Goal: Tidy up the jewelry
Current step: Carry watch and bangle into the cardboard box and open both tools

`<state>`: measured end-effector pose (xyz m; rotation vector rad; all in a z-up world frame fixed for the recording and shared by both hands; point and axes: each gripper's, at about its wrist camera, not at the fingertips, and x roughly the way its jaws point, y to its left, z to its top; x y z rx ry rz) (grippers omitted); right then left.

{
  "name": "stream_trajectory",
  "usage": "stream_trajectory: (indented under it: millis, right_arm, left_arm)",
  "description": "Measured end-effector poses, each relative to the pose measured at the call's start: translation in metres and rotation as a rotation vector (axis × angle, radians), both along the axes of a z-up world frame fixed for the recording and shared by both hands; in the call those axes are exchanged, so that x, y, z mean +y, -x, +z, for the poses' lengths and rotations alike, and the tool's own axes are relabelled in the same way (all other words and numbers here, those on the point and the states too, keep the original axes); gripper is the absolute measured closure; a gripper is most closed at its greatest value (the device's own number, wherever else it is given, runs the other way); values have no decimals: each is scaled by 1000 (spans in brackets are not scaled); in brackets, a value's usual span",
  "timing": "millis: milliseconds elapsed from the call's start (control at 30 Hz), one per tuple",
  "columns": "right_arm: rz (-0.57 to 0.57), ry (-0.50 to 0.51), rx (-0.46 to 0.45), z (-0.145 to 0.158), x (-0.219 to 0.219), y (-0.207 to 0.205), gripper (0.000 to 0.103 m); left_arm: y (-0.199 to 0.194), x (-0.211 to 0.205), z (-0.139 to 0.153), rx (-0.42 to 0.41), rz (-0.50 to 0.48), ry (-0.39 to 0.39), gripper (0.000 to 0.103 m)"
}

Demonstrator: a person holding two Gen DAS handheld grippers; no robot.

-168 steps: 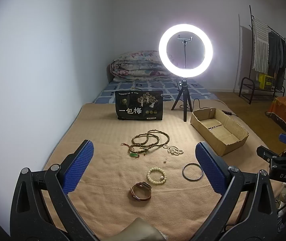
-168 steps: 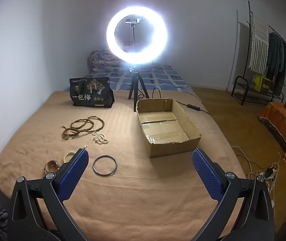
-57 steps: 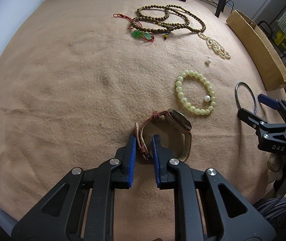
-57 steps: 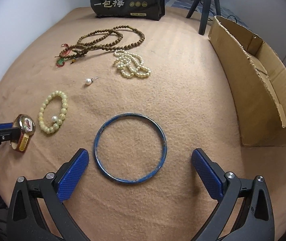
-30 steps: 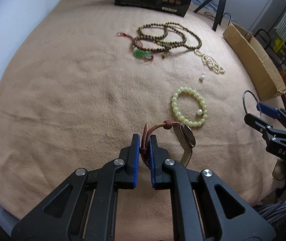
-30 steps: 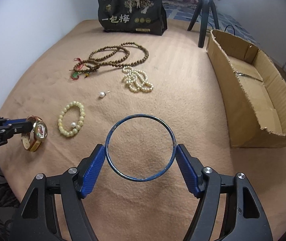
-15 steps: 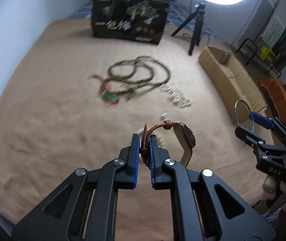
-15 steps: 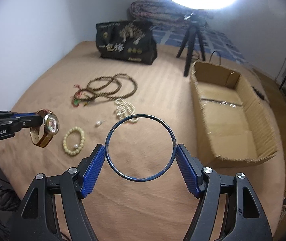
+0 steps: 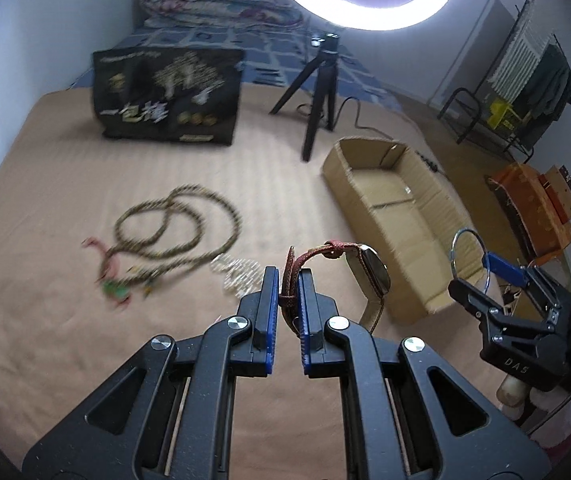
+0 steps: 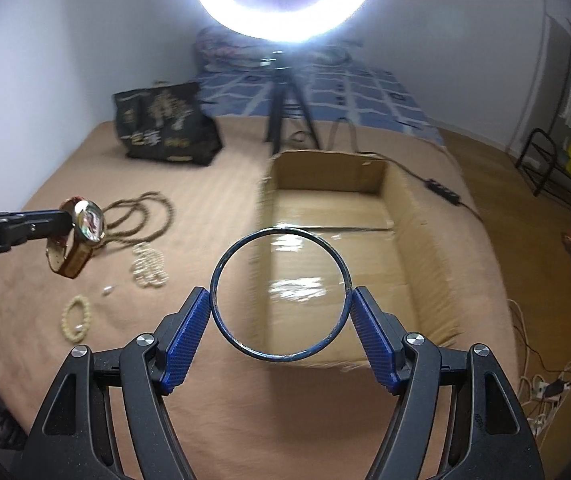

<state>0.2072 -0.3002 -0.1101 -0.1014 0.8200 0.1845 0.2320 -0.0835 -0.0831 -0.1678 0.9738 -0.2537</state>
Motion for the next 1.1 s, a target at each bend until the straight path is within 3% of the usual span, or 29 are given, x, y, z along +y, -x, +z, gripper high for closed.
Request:
stream_trajectory:
  millis: [400,933,1033,1100]
  right_arm:
    - [-96,-14,22,-19,-54,-34,31]
    - [-112,-20,67,-44,-63,-56,31]
    - [-117,-17,74,-46,-63,-57,31]
    - [-131,-6,84,-46,-63,-59,30]
  left_arm:
    - [-66,-75,-9,-41,-48,7,96]
    - [-97,-109,-35,18,-51,77,96]
    - [-97,-110,-34,10,-46,68,88]
    - [-95,-110,-32,-3,-39,64,72]
